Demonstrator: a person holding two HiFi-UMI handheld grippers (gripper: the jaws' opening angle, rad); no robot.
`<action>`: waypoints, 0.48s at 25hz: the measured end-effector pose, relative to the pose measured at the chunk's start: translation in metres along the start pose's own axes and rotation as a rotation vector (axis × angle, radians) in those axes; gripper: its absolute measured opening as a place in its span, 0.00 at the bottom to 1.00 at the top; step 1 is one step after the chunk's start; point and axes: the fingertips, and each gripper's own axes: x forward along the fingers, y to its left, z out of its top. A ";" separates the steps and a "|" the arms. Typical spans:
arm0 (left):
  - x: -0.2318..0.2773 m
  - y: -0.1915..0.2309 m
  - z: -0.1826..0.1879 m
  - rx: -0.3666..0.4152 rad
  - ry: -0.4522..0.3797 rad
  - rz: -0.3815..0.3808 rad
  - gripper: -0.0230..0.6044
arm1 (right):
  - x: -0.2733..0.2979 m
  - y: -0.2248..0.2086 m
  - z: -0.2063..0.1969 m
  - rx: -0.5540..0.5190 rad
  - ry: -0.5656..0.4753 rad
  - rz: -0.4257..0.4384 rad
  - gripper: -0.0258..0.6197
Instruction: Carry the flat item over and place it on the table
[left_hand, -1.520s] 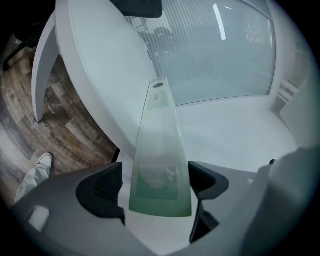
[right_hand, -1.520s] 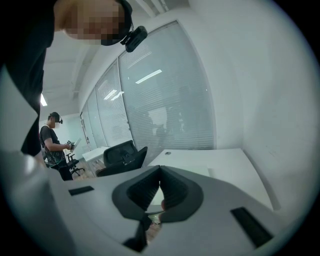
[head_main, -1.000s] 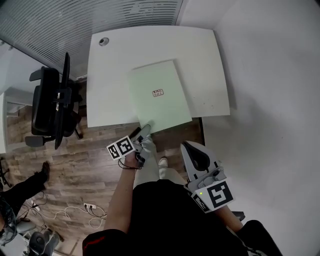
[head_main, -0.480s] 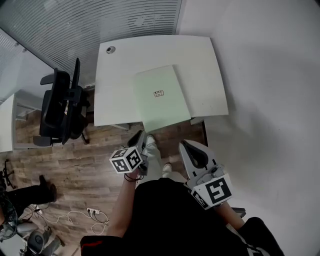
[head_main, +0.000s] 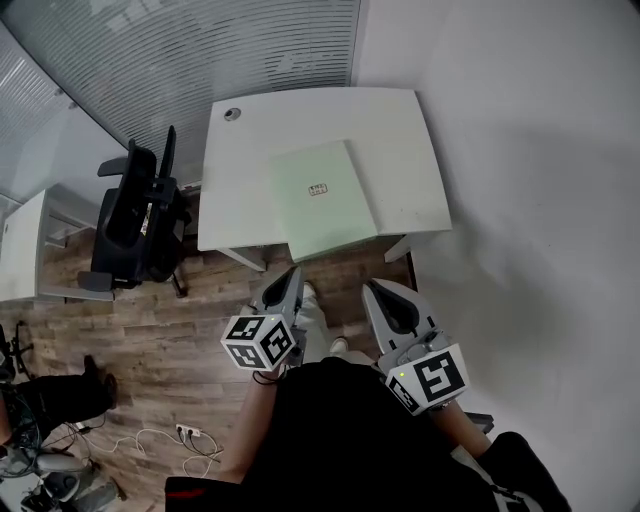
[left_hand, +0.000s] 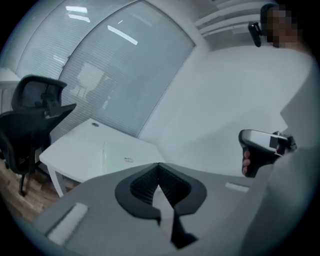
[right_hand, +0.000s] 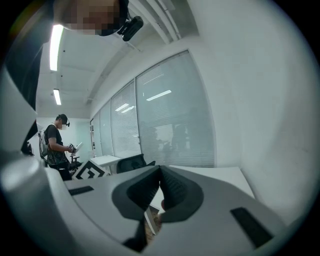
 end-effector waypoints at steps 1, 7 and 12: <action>-0.006 -0.012 0.006 0.039 -0.015 -0.006 0.04 | -0.005 0.002 0.001 -0.004 -0.004 0.002 0.04; -0.046 -0.075 0.030 0.288 -0.106 -0.015 0.04 | -0.031 0.013 0.004 -0.029 -0.030 0.024 0.04; -0.078 -0.106 0.036 0.382 -0.160 -0.008 0.04 | -0.048 0.022 0.008 -0.046 -0.049 0.034 0.04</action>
